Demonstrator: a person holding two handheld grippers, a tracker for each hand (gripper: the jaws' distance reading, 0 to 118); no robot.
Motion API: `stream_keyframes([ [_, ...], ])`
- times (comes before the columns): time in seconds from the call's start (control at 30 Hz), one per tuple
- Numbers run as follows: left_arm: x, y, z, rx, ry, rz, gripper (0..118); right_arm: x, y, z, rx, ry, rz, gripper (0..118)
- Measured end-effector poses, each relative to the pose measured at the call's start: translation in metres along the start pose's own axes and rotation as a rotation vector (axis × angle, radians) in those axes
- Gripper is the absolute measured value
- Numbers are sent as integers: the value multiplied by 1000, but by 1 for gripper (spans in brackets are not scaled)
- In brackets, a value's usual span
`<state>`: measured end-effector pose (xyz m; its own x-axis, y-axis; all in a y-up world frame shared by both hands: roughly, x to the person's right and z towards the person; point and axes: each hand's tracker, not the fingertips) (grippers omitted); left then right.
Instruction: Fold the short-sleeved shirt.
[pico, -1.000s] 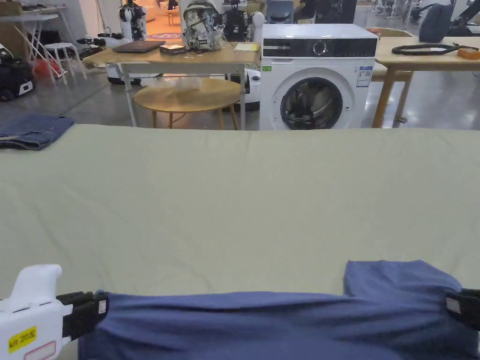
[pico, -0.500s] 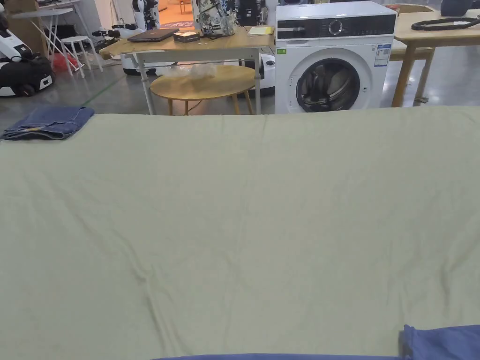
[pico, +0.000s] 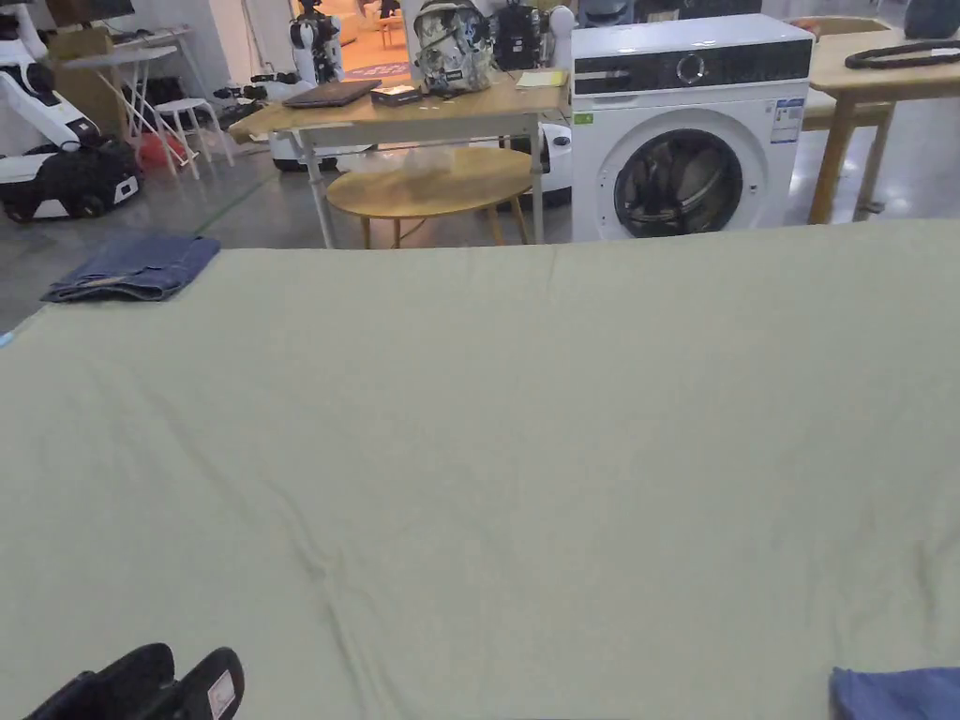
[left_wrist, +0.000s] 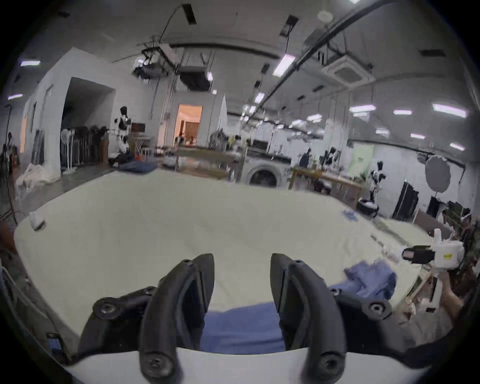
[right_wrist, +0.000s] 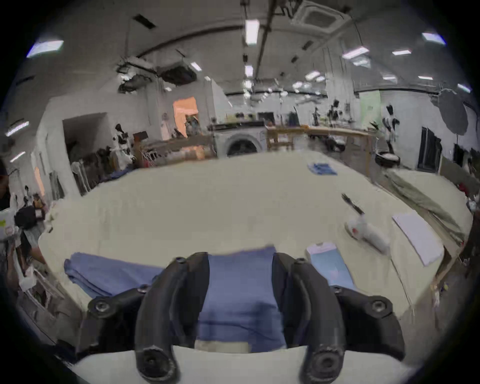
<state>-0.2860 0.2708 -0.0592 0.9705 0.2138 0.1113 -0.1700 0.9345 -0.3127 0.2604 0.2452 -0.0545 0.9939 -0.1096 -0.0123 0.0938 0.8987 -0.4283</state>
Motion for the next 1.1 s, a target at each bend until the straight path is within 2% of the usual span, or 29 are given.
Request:
stream_keyframes([
  [0.03, 6, 6, 1, 16, -25, 6, 42, -9, 5, -2, 10, 31, -3, 48],
  [0.07, 9, 10, 2, 18, -43, 20, 33, -15, 8, -4, 16, 49, -5, 34],
  [0.1, 12, 13, 3, 18, -58, 29, 11, -23, 10, -7, 20, 54, -2, 14],
  [0.13, 15, 15, 3, 27, -78, 39, 0, -28, 11, -10, 28, 65, 2, 4],
  [0.17, 13, 15, 4, 31, -58, 44, 0, -33, 12, -12, 30, 72, 6, 0],
  [0.27, 6, 15, -3, -49, -68, 44, 0, -43, 13, -23, 3, 108, 28, 0],
  [0.33, -16, 13, -12, -71, -5, 48, 0, -47, 10, -24, 9, 118, 38, 0],
  [0.37, -29, 6, -20, -179, -15, 132, 0, -48, 10, -24, 5, 128, 35, 0],
  [0.4, -46, -1, -27, -241, -18, 183, 17, -46, 9, -24, 1, 135, 30, 0],
  [0.43, -61, -9, -35, -279, -58, 279, 43, -45, 8, -23, 1, 138, 26, 0],
  [0.47, -74, -17, -43, -287, -95, 367, 58, -45, 6, -23, 0, 139, 23, 0],
  [0.5, -89, -30, -50, -322, -110, 445, 55, -44, 5, -23, -7, 139, 17, 0],
  [0.57, -120, -56, -61, -352, -139, 551, 58, -39, 2, -23, -25, 136, 7, 0],
  [0.63, -140, -73, -72, -388, -69, 572, 58, -35, -1, -22, -43, 128, -8, 0],
  [0.73, -149, -95, -88, -433, -110, 667, 58, -27, -5, -22, -64, 122, -45, 0],
  [0.87, -136, -121, -106, -476, -263, 807, 56, -16, -9, -23, -78, 113, -81, 0],
  [0.9, -131, -125, -110, -458, -305, 843, 48, -15, -8, -24, -81, 111, -87, 0],
  [0.93, -127, -127, -114, -448, -329, 865, 28, -14, -10, -24, -82, 110, -93, 0],
  [1.0, -118, -130, -119, -449, -305, 825, 10, -12, -10, -25, -85, 115, -104, 0],
  [1.1, -125, -128, -117, -434, -289, 813, 7, -12, -12, -24, -92, 110, -96, 0],
])
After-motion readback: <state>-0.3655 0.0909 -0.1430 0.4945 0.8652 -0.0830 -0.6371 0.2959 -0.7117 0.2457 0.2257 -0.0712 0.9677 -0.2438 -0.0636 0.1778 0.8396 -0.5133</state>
